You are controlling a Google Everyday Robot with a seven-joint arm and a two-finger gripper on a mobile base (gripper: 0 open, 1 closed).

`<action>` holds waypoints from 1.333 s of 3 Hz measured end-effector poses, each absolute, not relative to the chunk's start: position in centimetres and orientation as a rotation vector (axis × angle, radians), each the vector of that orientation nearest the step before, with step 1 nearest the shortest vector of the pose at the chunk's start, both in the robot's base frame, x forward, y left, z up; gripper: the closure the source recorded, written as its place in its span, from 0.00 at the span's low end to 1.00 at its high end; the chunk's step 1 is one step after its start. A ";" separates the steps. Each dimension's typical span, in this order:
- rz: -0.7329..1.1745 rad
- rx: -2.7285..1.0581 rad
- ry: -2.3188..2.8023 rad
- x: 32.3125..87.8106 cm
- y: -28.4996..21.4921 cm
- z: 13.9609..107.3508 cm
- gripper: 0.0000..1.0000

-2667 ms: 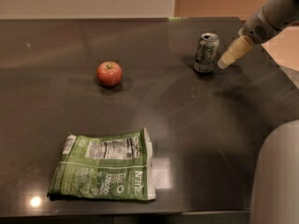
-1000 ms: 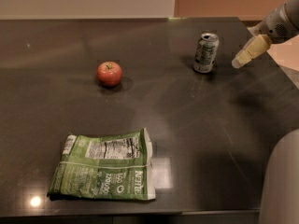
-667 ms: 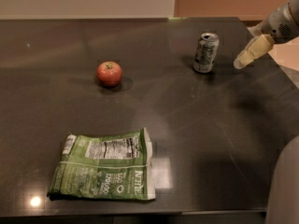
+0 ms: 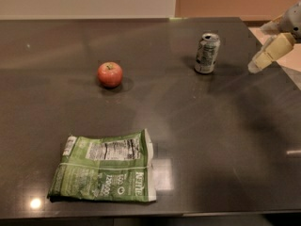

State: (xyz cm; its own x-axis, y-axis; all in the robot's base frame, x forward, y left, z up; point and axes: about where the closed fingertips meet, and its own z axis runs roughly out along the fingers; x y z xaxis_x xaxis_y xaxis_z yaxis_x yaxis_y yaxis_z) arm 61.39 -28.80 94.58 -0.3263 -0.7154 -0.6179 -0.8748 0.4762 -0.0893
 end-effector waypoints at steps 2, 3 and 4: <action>0.376 -1.445 2.078 54.8 -28.1 98.0 0.00; 0.286 -1.550 2.008 51.7 -27.0 99.9 0.00; 0.075 -1.690 1.892 47.6 -25.6 101.9 0.00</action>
Offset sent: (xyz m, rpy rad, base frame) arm -0.1229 0.0101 0.0551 -0.0512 0.0536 0.2138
